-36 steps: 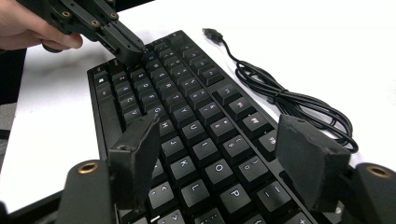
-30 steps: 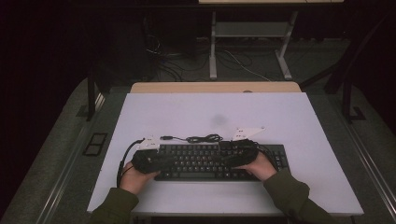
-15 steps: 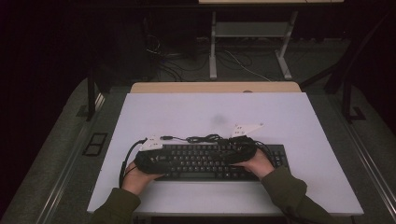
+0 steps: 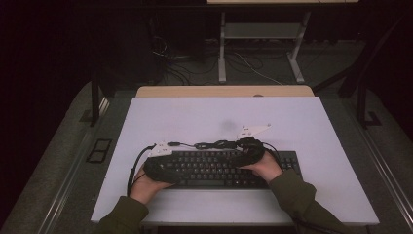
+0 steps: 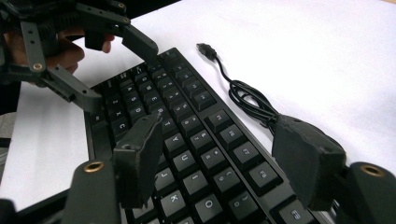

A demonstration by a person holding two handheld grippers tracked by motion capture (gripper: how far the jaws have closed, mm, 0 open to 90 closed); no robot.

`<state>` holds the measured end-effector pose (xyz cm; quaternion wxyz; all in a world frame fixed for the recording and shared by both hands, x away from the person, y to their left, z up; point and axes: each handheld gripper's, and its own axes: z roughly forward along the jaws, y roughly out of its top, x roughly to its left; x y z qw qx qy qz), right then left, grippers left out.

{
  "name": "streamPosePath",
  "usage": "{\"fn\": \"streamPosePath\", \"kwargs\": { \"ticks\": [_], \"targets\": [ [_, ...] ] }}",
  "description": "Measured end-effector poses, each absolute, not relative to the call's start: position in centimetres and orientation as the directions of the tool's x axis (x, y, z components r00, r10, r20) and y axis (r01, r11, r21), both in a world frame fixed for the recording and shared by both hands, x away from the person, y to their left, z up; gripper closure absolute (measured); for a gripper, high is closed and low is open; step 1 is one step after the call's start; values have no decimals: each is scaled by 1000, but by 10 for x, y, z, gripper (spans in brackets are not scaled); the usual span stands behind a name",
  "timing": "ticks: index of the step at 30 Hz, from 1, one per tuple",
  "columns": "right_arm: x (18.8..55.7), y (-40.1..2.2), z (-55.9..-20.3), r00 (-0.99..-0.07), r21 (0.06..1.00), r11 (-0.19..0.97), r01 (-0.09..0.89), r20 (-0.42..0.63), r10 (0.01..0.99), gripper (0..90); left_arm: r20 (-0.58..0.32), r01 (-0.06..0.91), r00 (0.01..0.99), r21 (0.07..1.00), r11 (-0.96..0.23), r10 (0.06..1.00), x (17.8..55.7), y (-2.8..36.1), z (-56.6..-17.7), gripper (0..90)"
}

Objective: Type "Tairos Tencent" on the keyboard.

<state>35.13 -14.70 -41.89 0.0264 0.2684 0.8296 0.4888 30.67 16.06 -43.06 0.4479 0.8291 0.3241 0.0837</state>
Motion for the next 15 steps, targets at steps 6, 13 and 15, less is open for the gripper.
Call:
{"fn": "streamPosePath", "kwargs": {
  "ticks": [6,13,15],
  "targets": [
    [354,-141,-421,-856,823,380,421,223,467,381,-142,458,774,798,-391,617,307,159,-430,91],
    [353,-137,-422,-873,818,409,405,214,438,627,-127,452,773,797,-399,622,307,156,-430,16],
    [353,-138,-423,-874,814,416,406,212,438,694,-125,452,772,797,-401,623,307,156,-430,0]
  ]
}}
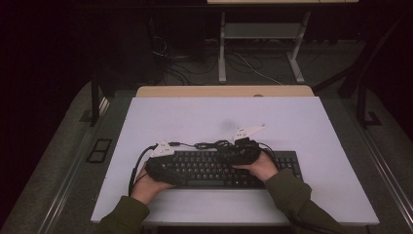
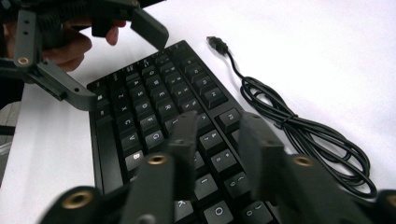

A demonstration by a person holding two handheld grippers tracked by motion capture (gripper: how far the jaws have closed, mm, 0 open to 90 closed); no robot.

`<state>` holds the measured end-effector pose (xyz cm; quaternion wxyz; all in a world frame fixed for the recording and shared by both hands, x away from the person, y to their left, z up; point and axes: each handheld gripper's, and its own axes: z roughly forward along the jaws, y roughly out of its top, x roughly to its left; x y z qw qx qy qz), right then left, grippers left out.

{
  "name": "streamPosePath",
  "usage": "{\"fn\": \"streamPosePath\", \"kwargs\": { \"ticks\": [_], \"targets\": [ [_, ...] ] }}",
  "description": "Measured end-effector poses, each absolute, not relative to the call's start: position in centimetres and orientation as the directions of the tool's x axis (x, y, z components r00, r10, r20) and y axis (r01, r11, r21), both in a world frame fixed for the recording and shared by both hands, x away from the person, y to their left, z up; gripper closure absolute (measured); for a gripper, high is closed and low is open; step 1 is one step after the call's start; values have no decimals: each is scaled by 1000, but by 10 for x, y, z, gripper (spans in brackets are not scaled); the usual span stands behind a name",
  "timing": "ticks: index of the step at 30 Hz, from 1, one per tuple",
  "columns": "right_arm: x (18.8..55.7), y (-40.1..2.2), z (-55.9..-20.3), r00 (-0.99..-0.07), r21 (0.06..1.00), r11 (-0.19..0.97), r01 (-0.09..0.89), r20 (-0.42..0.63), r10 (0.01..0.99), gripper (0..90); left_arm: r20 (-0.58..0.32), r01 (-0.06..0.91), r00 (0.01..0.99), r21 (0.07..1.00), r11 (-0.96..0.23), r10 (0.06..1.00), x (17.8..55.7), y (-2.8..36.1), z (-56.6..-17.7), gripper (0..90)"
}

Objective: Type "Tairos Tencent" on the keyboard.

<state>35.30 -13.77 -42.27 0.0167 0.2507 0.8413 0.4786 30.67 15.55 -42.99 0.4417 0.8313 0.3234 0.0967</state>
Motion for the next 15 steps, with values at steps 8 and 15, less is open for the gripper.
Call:
{"fn": "streamPosePath", "kwargs": {
  "ticks": [8,15],
  "targets": [
    [353,-137,-427,-884,795,451,406,217,413,874,-123,448,779,795,-409,615,307,154,-431,0],
    [351,-133,-431,-893,776,485,403,216,395,892,-125,448,783,793,-414,609,307,154,-432,0]
  ]
}}
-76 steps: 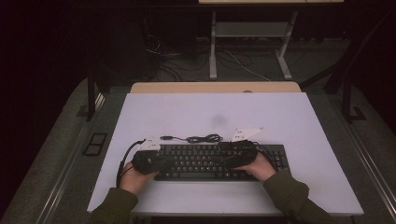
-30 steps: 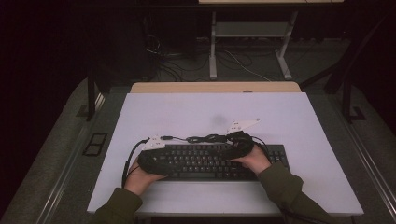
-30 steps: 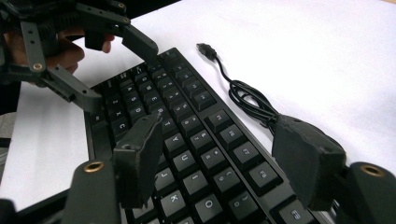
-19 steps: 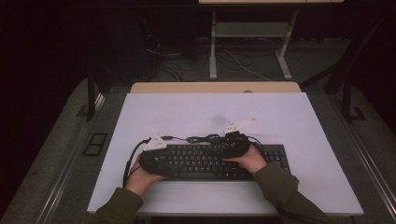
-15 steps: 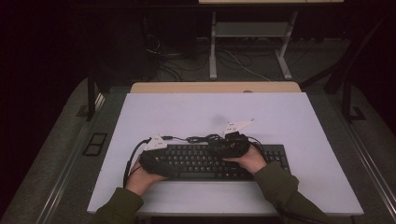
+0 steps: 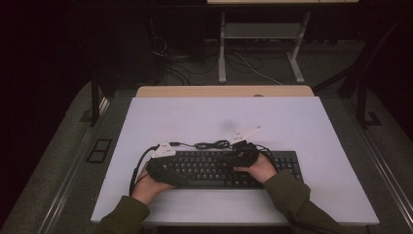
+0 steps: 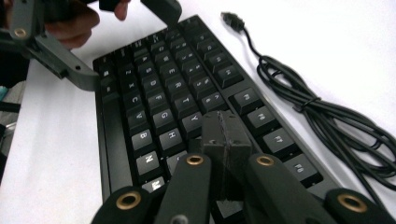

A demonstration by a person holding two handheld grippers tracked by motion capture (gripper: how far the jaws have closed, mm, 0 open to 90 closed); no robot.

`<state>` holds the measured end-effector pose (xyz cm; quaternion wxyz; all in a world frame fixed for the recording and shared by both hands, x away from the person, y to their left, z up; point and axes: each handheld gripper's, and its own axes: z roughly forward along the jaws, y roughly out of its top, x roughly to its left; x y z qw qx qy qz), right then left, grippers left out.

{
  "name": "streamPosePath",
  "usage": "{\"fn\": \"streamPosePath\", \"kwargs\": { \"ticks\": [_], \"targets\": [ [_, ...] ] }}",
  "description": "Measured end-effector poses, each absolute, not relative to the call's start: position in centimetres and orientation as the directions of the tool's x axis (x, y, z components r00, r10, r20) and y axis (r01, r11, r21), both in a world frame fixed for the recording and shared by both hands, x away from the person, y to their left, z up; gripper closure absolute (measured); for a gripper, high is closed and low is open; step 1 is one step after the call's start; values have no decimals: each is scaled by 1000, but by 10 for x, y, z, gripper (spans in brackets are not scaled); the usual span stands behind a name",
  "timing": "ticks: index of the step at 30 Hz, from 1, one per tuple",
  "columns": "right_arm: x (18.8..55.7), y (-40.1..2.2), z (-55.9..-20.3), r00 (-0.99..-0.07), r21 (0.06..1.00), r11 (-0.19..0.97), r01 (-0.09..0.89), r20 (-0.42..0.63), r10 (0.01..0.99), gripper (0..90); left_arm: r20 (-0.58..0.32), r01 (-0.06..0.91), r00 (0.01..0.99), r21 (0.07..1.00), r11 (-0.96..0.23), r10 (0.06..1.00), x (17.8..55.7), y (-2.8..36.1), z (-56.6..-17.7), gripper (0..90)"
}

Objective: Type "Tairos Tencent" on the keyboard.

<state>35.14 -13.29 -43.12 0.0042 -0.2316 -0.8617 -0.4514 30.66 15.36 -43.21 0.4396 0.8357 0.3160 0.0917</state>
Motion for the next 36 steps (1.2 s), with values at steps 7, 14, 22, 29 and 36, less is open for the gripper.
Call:
{"fn": "streamPosePath", "kwargs": {
  "ticks": [7,14,22,29,36],
  "targets": [
    [350,-130,-435,-896,757,519,398,199,396,892,-126,449,783,793,-412,610,307,154,-432,0],
    [350,-129,-437,-898,745,539,393,186,398,892,-129,451,781,793,-410,611,307,155,-433,0],
    [350,-129,-438,-899,738,548,393,184,397,893,-130,451,782,793,-409,610,307,154,-433,0],
    [349,-127,-439,-902,733,560,385,171,396,893,-130,451,782,793,-410,610,307,154,-433,0],
    [349,-128,-437,-902,738,552,387,178,394,892,-131,451,782,793,-409,609,307,155,-433,0]
  ]
}}
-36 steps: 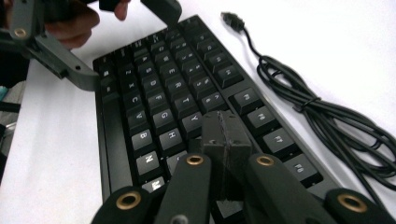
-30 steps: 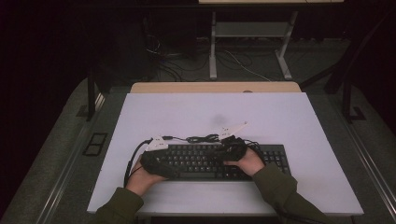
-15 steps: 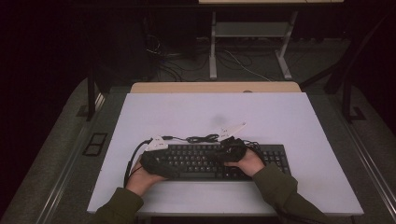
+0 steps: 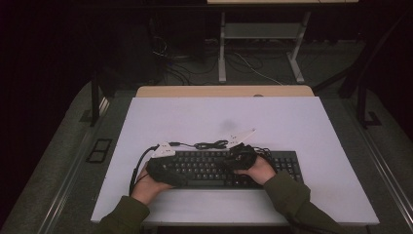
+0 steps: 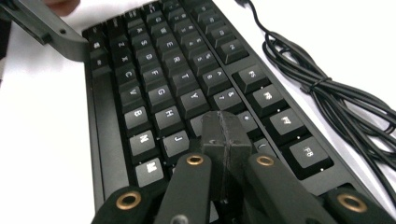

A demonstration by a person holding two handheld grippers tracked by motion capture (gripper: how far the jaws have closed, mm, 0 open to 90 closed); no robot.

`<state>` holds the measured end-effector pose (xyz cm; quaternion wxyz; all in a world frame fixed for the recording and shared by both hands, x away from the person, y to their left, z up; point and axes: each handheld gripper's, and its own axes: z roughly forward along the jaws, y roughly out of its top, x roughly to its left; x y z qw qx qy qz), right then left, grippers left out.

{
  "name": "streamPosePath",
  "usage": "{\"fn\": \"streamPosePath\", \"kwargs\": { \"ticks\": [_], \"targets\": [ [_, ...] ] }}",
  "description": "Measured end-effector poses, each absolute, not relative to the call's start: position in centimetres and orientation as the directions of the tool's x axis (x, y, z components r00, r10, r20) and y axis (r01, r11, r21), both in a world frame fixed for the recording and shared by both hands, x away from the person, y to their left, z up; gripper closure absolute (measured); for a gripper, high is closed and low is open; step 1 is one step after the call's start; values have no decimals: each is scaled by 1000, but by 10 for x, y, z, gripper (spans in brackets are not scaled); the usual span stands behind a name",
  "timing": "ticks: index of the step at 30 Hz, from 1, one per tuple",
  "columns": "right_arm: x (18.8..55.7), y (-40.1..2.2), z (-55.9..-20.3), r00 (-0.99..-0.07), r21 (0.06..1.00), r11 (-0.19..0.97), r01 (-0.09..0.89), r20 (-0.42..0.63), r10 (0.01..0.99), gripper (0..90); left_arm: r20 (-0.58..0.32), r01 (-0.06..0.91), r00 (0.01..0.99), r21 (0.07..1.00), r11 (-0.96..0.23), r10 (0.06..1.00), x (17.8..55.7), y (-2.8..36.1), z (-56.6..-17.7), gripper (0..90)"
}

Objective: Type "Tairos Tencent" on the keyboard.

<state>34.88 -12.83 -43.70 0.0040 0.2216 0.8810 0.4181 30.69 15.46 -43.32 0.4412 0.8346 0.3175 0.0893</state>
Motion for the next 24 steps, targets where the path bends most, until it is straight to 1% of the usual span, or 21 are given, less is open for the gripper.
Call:
{"fn": "streamPosePath", "kwargs": {
  "ticks": [10,14,17,24],
  "targets": [
    [350,-133,-433,-899,751,531,392,190,395,891,-132,450,784,794,-409,607,307,155,-433,0],
    [351,-135,-431,-896,763,511,397,201,396,859,-132,450,784,795,-408,607,307,155,-433,0],
    [351,-137,-430,-892,769,494,406,215,398,801,-133,449,784,796,-405,607,306,155,-432,0],
    [355,-141,-429,-877,781,457,425,229,423,592,-139,451,783,799,-399,607,306,155,-430,0]
  ]
}}
